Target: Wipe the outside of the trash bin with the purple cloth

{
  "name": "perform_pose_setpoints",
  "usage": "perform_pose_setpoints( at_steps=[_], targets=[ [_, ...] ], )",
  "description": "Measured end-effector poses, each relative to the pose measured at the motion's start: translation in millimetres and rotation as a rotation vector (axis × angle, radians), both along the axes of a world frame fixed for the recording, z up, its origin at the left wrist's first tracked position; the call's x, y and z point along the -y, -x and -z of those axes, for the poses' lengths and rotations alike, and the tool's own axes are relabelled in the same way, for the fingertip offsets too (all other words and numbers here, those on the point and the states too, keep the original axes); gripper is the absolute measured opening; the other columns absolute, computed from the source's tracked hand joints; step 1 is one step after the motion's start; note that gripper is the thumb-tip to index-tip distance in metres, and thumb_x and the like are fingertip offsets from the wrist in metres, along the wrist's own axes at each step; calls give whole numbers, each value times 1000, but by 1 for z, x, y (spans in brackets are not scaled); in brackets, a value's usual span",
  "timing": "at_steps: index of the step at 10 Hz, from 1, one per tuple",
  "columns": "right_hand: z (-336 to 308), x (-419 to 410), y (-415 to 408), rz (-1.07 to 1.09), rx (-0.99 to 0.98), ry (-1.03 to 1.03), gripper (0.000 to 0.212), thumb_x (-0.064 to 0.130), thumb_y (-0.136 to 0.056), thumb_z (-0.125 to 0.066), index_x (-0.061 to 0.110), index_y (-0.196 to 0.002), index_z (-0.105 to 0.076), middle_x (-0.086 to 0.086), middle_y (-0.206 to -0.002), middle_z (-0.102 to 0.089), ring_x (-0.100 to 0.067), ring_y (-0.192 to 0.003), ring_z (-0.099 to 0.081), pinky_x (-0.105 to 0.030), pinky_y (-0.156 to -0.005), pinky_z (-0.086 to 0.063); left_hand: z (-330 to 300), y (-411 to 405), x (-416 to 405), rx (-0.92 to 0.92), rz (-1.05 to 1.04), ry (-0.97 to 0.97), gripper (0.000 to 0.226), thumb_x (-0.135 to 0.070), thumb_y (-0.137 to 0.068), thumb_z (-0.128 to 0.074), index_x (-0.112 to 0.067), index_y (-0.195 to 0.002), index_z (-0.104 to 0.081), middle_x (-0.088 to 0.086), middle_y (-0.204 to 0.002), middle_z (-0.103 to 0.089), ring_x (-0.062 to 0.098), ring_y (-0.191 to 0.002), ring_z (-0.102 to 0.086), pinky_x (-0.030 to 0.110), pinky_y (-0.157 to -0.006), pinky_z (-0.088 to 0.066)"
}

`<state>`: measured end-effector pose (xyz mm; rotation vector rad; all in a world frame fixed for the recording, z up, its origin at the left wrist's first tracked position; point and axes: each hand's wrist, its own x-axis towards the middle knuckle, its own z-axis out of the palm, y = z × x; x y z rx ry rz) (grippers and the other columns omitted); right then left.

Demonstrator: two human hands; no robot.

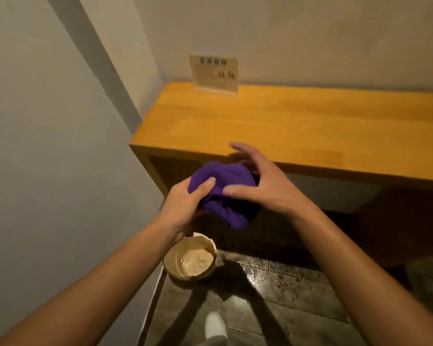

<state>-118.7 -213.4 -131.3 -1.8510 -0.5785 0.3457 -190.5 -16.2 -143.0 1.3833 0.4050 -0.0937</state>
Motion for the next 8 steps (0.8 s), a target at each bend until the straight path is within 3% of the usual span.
perform_pose_setpoints(
  at_steps=[1, 2, 3, 4, 5, 6, 7, 8],
  targets=[
    [-35, 3, -4, 360, -250, -227, 61, 48, -84, -77, 28, -137, -55, -3, -132, -64, -2, -105, -65, -14, -82, -54, -55, -13, -3, 42, -45, 75, 20, -14, -97, -66, -10, -116, -71, 5, -103, -81, 16, -91, -77, 28, -74, -62],
    [-56, -12, -13, 349, -694, -406, 47, 55, -90, -66, 25, -126, -65, -3, -121, -75, -19, -104, -73, -34, -77, -61, -91, -34, -5, 42, -38, 152, 21, -18, -97, -66, -12, -117, -71, 4, -104, -82, 18, -94, -77, 33, -78, -63],
    [-56, -35, -44, 407, -627, -500, 39, 32, -88, -77, 17, -123, -69, -6, -114, -78, -28, -111, -72, -43, -94, -59, -103, -67, -13, -49, 26, 62, 48, -49, -85, -72, -15, -118, -71, 4, -111, -81, 21, -100, -77, 41, -89, -61],
    [-52, -56, -82, 518, -467, -291, 48, 31, -77, -89, 16, -118, -67, -3, -110, -76, -25, -103, -73, -43, -93, -60, -89, -112, -30, -147, -31, -183, 35, -37, -88, -79, -8, -106, -69, 17, -116, -77, 27, -95, -74, 40, -85, -61],
    [-41, -77, -121, 608, -336, -18, 54, 41, -74, -89, 20, -116, -63, 3, -111, -70, -17, -97, -67, -37, -88, -58, -67, -155, -55, -141, -76, -453, 32, -24, -90, -78, -6, -113, -67, 16, -119, -74, 29, -101, -70, 39, -89, -57],
    [-26, -94, -138, 644, -120, 363, 66, 53, -77, -81, 21, -130, -58, 2, -118, -67, -22, -105, -64, -37, -88, -54, -56, -173, -65, -173, -13, -814, 39, -32, -92, -75, -7, -120, -65, 8, -114, -70, 30, -109, -65, 31, -85, -45],
    [-13, -100, -144, 668, 43, 580, 74, 67, -78, -71, 24, -135, -53, 0, -126, -67, -24, -112, -64, -42, -87, -57, -46, -185, -71, -163, 26, -899, 36, -38, -93, -73, -11, -115, -62, 11, -118, -71, 32, -111, -65, 33, -81, -43],
    [-20, -97, -151, 717, 118, 664, 81, 71, -79, -68, 23, -141, -47, -4, -136, -59, -27, -121, -58, -43, -91, -55, -56, -189, -75, -188, 84, -1114, 58, -50, -92, -70, -13, -133, -53, 13, -134, -61, 34, -119, -61, 43, -92, -50]
  ],
)
